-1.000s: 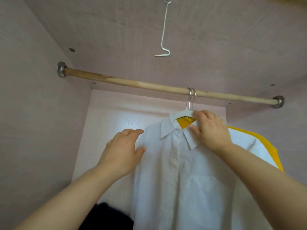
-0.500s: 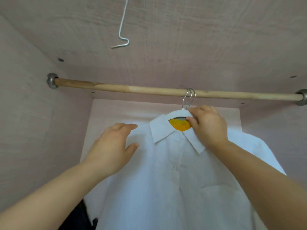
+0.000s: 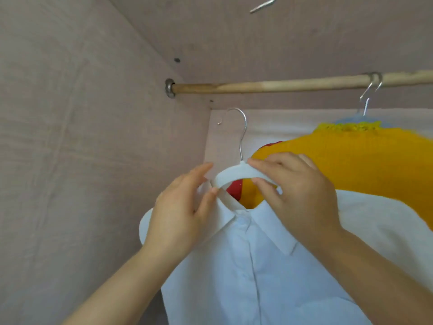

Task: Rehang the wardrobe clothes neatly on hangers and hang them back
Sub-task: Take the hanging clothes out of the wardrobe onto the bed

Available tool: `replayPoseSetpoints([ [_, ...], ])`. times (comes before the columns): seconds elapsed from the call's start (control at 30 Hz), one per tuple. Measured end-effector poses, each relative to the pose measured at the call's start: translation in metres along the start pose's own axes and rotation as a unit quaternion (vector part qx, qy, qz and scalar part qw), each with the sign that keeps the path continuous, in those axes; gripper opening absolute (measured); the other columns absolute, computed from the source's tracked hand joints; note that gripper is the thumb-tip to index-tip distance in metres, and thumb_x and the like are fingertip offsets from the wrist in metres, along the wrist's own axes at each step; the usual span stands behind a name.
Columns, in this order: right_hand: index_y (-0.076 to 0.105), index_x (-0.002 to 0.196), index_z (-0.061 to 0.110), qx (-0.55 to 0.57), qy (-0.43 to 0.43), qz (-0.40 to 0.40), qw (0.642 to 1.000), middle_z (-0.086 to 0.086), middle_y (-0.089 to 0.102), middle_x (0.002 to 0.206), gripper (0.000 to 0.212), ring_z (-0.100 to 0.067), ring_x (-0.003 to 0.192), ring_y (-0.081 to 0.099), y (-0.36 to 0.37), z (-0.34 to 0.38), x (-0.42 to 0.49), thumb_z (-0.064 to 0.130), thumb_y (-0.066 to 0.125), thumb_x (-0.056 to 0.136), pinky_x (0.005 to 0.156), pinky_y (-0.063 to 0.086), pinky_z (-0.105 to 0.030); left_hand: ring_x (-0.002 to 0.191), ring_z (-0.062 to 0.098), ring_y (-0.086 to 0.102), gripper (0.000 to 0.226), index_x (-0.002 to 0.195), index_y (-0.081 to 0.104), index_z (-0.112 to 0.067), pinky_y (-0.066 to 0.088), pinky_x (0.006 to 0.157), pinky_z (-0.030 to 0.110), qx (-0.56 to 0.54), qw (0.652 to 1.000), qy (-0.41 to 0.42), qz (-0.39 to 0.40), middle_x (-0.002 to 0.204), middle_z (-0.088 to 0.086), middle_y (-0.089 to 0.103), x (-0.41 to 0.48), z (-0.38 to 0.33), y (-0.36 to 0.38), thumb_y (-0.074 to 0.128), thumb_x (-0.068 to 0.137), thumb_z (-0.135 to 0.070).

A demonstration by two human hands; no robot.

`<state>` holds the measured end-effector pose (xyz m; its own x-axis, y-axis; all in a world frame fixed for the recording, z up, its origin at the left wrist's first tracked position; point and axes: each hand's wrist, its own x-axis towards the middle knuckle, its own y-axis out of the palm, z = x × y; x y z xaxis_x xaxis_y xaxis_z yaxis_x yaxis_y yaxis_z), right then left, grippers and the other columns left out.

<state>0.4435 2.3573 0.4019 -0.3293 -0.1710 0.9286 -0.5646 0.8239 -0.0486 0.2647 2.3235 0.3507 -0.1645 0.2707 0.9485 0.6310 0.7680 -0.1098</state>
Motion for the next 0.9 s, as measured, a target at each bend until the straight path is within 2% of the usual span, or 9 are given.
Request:
replayPoseSetpoints([
  [0.07,0.07,0.104,0.027,0.029,-0.007,0.025,0.999,0.005,0.065,0.089,0.026,-0.018,0.078,0.053,0.008,0.025,-0.03,0.027,0.06,0.081,0.058,0.042,-0.022,0.091,-0.002,0.047,0.034,0.122,0.057,-0.026,0.033,0.076,0.004,0.021,0.999,-0.026,0.02,0.101,-0.013,0.057,-0.04,0.014,-0.013,0.054,0.089,-0.033],
  [0.13,0.07,0.105,0.026,0.078,-0.014,0.05,0.996,0.005,0.065,0.089,0.027,-0.016,0.077,0.049,0.016,0.05,-0.062,0.028,0.054,0.084,0.057,0.042,-0.023,0.09,-0.009,0.045,0.03,0.118,0.06,-0.026,0.03,0.078,-0.001,0.034,0.997,-0.063,0.039,0.099,-0.014,0.057,-0.081,0.027,-0.025,0.056,0.088,-0.029],
  [0.2,0.07,0.105,0.024,0.137,-0.019,0.067,0.988,0.004,0.065,0.089,0.026,-0.02,0.073,0.052,0.022,0.073,-0.095,0.026,0.053,0.086,0.056,0.046,-0.028,0.096,-0.016,0.044,0.029,0.115,0.061,-0.03,0.029,0.08,-0.002,0.045,0.992,-0.105,0.044,0.1,-0.016,0.056,-0.123,0.036,-0.037,0.06,0.088,-0.021],
  [0.27,0.069,0.107,0.022,0.186,-0.024,0.078,0.979,0.003,0.064,0.09,0.024,-0.02,0.073,0.053,0.027,0.097,-0.124,0.024,0.054,0.089,0.06,0.045,-0.028,0.095,-0.016,0.046,0.033,0.112,0.059,-0.038,0.029,0.079,-0.003,0.055,0.987,-0.147,0.042,0.098,-0.013,0.056,-0.162,0.04,-0.05,0.061,0.087,-0.017],
  [0.4,0.069,0.11,0.021,0.285,-0.024,0.113,0.951,0.004,0.061,0.093,0.024,-0.019,0.073,0.053,0.032,0.145,-0.175,0.024,0.056,0.089,0.06,0.047,-0.026,0.093,-0.013,0.048,0.033,0.106,0.055,-0.044,0.032,0.078,-0.001,0.099,0.968,-0.23,0.024,0.093,-0.009,0.055,-0.228,0.037,-0.08,0.058,0.082,-0.022],
  [0.5,0.069,0.108,0.022,0.372,-0.004,0.124,0.92,0.007,0.057,0.093,0.024,-0.022,0.068,0.057,0.032,0.187,-0.205,0.025,0.056,0.089,0.058,0.049,-0.032,0.092,-0.008,0.051,0.031,0.104,0.06,-0.041,0.036,0.075,0.001,0.137,0.945,-0.298,0.022,0.095,-0.012,0.053,-0.275,0.03,-0.112,0.062,0.085,-0.017],
  [0.73,0.071,0.104,0.026,0.535,-0.002,0.154,0.83,0.013,0.053,0.095,0.023,-0.014,0.074,0.052,0.002,0.311,-0.242,0.031,0.053,0.089,0.065,0.042,-0.024,0.089,-0.01,0.053,0.047,0.099,0.058,-0.048,0.036,0.074,0.0,0.284,0.877,-0.388,-0.024,0.091,-0.012,0.055,-0.371,-0.013,-0.209,0.069,0.08,-0.007],
  [0.83,0.072,0.103,0.024,0.601,-0.018,0.159,0.783,0.011,0.056,0.094,0.025,-0.013,0.075,0.052,-0.024,0.368,-0.242,0.031,0.052,0.089,0.068,0.043,-0.022,0.089,-0.012,0.052,0.035,0.095,0.063,-0.051,0.036,0.072,0.0,0.337,0.839,-0.422,-0.071,0.091,-0.015,0.056,-0.404,-0.043,-0.253,0.065,0.08,-0.02],
  [0.9,0.072,0.102,0.024,0.641,-0.032,0.163,0.749,0.007,0.063,0.088,0.025,-0.014,0.074,0.053,-0.046,0.406,-0.238,0.031,0.053,0.088,0.068,0.043,-0.023,0.087,-0.012,0.052,0.038,0.108,0.054,-0.048,0.037,0.07,0.001,0.383,0.807,-0.437,-0.101,0.091,-0.018,0.055,-0.421,-0.067,-0.284,0.06,0.077,-0.027],
])
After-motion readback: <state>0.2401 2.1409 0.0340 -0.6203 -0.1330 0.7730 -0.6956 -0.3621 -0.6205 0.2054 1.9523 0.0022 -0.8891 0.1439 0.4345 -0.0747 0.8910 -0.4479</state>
